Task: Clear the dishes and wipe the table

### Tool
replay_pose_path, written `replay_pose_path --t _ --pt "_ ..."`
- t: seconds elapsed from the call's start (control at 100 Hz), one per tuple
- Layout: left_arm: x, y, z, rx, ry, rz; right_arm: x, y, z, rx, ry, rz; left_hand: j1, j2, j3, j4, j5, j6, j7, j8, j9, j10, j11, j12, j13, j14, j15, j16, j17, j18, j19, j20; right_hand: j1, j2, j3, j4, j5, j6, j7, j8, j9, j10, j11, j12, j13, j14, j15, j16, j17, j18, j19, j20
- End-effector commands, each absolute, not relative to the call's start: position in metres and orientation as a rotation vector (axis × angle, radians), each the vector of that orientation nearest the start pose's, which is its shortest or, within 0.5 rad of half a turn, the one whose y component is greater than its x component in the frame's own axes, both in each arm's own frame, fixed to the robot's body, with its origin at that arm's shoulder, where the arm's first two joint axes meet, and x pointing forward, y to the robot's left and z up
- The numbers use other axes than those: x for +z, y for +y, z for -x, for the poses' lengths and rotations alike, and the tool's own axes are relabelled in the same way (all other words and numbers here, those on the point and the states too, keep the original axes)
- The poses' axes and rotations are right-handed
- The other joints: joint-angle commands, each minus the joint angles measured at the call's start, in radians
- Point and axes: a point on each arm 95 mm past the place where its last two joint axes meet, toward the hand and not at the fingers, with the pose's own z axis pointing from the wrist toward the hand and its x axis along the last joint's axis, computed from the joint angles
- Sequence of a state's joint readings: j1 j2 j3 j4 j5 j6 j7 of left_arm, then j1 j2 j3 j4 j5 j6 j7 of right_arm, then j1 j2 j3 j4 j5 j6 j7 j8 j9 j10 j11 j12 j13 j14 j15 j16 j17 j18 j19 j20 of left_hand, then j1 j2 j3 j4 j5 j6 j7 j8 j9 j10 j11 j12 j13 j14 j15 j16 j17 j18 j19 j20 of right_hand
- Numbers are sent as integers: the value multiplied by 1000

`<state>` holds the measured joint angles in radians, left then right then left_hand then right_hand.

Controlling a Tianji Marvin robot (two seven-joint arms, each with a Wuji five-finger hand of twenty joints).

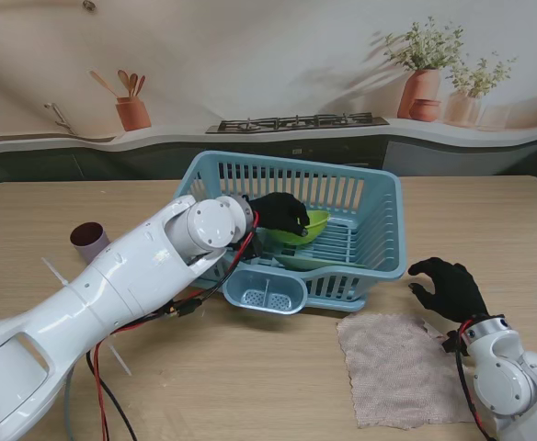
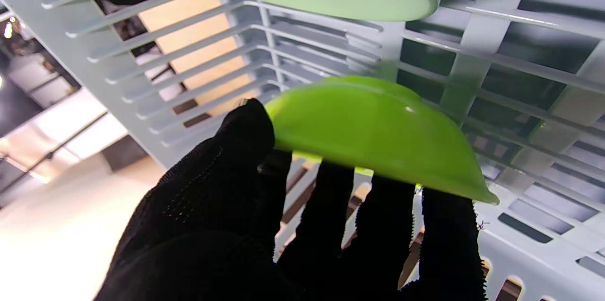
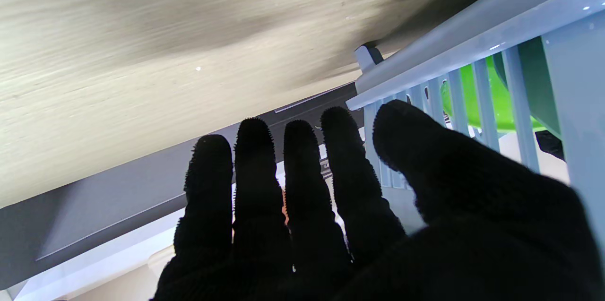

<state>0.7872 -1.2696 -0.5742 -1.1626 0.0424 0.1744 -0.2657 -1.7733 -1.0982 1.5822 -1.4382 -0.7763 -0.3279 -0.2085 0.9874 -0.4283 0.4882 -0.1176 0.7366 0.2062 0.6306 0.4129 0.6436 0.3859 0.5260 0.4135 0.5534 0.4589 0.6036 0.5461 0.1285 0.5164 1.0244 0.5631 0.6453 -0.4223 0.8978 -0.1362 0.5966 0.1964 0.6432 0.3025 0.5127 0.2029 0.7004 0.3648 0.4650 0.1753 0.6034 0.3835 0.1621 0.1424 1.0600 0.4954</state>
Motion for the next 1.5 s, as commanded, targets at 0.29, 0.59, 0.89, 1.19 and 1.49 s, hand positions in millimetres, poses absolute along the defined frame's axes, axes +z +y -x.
replay_pose_path --t 0.29,0.59,0.89,1.19,1.49 --pt "-262 -169 -522 -1731 1792 1869 -369 -142 -351 1597 1176 -1442 -107 -24 100 -4 -38 -29 -27 26 -51 -55 -8 -28 -56 -59 -39 -26 -57 -13 -56 -41 -24 -13 23 36 14 6 -3 8 -8 -1 -9 -10 -31 -15 -11 -6 -15 -19 -13 7" --pt "-251 -160 -518 -1815 1742 1816 -369 -142 -351 1599 1183 -1440 -95 -20 98 -11 -43 -35 -22 34 -54 -60 -2 -26 -60 -59 -37 -25 -60 -16 -55 -44 -24 -14 24 36 14 5 -4 7 -8 -1 -9 -10 -31 -16 -11 -6 -15 -17 -13 7" --pt "-223 -149 -508 -1924 1749 1720 -368 -142 -352 1606 1182 -1438 -43 8 15 5 -56 -25 -5 42 -55 -51 29 -10 -63 -14 33 38 -34 0 43 5 -23 -20 28 36 14 5 -4 7 -7 -1 -9 -10 -30 -14 -10 -5 -14 -17 -12 7" --pt "-203 -130 -499 -1985 1760 1618 -367 -142 -352 1614 1192 -1434 35 20 -52 26 -61 -28 15 44 -54 -50 37 -5 -56 -14 41 58 -28 13 47 15 -27 -33 38 36 15 6 -4 8 -5 1 -9 -10 -29 -14 -10 -5 -13 -17 -11 6" --pt "-186 -102 -492 -2023 1747 1496 -367 -141 -352 1619 1197 -1436 81 31 -73 30 -62 -30 26 43 -48 -52 39 -5 -49 -15 41 59 -19 23 47 17 -31 -41 45 35 16 4 -3 9 -3 0 -9 -10 -29 -14 -10 -5 -13 -14 -9 6"
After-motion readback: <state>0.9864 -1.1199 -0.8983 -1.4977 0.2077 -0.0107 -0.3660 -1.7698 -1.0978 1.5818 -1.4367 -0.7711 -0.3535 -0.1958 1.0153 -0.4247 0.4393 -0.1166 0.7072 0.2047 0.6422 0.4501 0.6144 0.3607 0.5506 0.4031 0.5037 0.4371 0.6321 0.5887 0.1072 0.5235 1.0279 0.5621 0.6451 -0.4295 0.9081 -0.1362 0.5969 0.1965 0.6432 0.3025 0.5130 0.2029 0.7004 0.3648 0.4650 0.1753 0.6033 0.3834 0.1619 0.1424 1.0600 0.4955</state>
